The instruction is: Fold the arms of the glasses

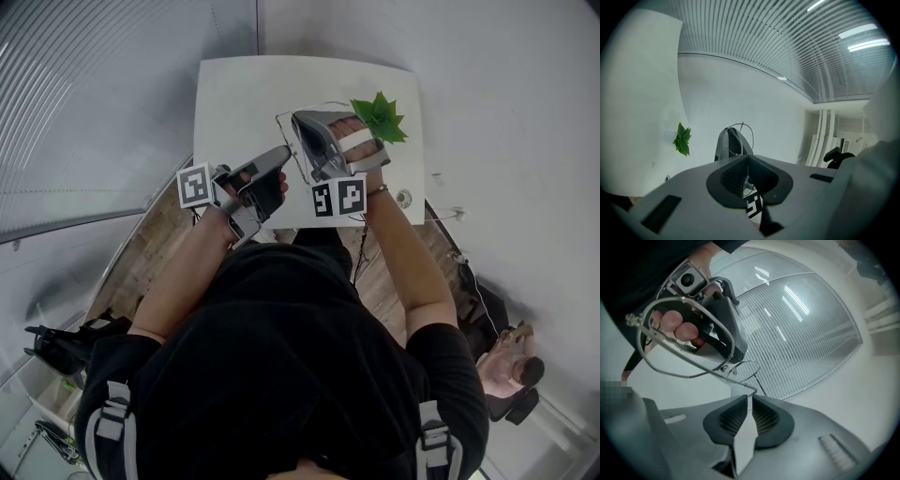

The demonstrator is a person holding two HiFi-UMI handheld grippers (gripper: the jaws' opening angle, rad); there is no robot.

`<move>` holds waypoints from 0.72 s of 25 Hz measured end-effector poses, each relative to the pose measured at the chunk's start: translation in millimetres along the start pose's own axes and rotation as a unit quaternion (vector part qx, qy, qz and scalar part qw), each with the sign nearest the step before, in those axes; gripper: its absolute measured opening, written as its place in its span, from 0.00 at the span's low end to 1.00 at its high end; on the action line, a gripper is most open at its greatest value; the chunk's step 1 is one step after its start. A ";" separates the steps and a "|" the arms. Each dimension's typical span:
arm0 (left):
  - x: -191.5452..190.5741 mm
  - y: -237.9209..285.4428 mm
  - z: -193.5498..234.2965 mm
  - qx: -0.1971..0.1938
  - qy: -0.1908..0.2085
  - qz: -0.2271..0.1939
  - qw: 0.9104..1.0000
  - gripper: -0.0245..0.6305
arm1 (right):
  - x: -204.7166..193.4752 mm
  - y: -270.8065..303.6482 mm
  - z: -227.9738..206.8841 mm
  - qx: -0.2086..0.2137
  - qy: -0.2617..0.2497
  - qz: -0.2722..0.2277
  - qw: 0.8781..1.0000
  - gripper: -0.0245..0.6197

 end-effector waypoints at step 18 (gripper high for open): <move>1.4 1.2 -0.2 -0.005 0.002 0.011 1.000 0.06 | 10.3 5.6 6.2 0.015 -0.010 -0.020 1.000 0.11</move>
Point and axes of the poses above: the fingertips, and each gripper's own axes: y forward along the fingers, z to its left, x out of its top, the point moved 5 cm from there along -y, backward along the fingers, and after that the axes turned 5 degrees about -y, right-handed, at the moved point
